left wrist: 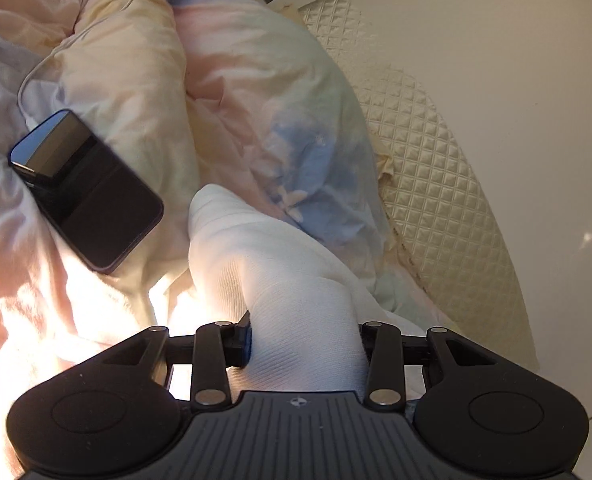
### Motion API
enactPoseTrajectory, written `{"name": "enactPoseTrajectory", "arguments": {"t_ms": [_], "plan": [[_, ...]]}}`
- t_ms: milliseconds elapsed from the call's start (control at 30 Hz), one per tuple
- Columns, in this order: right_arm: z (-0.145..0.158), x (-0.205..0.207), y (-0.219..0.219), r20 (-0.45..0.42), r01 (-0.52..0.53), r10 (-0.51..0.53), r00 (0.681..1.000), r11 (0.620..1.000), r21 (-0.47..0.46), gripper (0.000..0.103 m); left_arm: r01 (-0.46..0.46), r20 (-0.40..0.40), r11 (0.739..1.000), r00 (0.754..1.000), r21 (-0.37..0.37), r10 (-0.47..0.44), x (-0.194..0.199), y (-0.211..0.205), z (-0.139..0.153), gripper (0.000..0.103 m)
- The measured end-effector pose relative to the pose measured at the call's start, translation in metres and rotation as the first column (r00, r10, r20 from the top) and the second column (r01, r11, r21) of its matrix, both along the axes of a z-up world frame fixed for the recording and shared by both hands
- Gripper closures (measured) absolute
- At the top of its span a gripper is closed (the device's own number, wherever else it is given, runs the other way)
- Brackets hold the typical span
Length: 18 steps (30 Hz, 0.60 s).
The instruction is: Fold clothes
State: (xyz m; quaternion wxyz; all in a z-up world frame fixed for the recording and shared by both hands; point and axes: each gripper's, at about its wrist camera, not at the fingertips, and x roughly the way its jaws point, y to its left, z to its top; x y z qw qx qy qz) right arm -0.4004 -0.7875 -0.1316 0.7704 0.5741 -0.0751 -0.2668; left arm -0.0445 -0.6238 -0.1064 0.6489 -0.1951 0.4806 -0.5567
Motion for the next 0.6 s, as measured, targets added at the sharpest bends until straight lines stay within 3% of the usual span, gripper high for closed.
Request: {"name": "enactPoseTrajectory", "arguments": {"t_ms": [200, 333, 467, 600], "plan": [[-0.042, -0.009, 0.011, 0.006, 0.009, -0.009, 1.000, 0.998, 0.067, 0.068, 0.024, -0.014, 0.998, 1.000, 0.064, -0.023, 0.014, -0.007, -0.016, 0.060], [-0.067, -0.017, 0.026, 0.011, 0.025, -0.026, 1.000, 0.994, 0.110, 0.066, 0.010, -0.092, 0.994, 0.996, 0.106, 0.000, 0.013, 0.003, -0.029, 0.055], [-0.076, -0.019, 0.030, 0.025, 0.042, -0.046, 0.999, 0.989, 0.143, 0.065, 0.023, -0.062, 0.990, 0.998, 0.140, -0.015, 0.010, 0.009, -0.031, 0.047], [-0.065, -0.020, 0.029, -0.003, 0.031, -0.031, 1.000, 0.980, 0.198, 0.060, 0.026, 0.042, 0.986, 0.999, 0.167, -0.033, 0.003, 0.022, -0.010, 0.038]]}}
